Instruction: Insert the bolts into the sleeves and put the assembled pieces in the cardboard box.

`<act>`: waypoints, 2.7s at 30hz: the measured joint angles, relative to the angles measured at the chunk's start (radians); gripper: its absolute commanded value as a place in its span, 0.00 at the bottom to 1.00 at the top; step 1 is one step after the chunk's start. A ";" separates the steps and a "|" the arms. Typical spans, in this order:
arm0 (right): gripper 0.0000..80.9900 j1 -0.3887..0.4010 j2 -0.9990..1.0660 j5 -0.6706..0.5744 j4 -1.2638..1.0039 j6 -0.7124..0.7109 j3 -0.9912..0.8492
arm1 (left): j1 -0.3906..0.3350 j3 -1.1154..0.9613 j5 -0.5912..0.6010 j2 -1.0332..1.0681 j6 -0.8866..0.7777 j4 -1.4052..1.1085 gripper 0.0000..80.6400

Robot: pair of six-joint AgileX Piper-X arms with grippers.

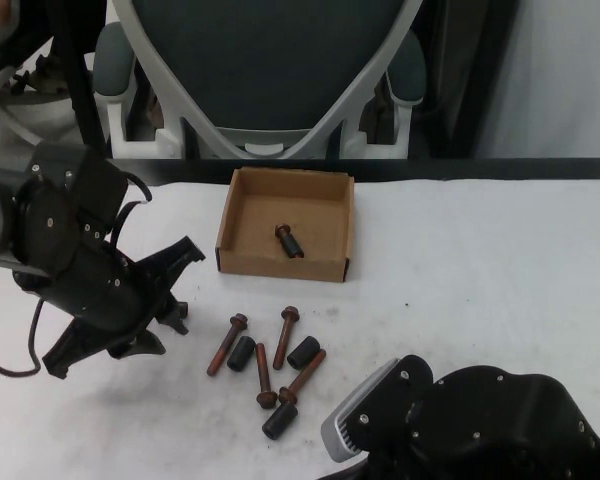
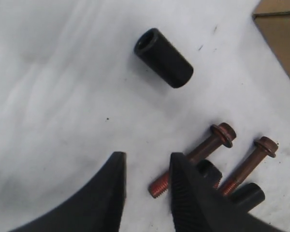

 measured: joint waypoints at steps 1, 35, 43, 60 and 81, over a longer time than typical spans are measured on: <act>0.00 0.000 0.000 0.000 0.000 0.000 0.000 | 0.003 0.000 -0.003 0.000 0.000 -0.008 0.36; 0.00 -0.002 0.000 -0.071 0.000 -0.007 0.000 | 0.027 -0.146 0.055 0.148 -0.166 -0.202 0.47; 0.00 -0.002 0.000 -0.082 -0.002 -0.007 0.000 | 0.030 -0.146 0.014 0.148 -0.180 -0.139 0.37; 0.00 -0.002 0.000 -0.135 -0.006 -0.007 0.000 | 0.036 -0.146 -0.135 0.148 0.519 -0.141 0.08; 0.00 -0.002 -0.018 -0.135 -0.029 -0.003 0.000 | 0.012 -0.175 -0.042 0.237 1.017 -0.088 0.01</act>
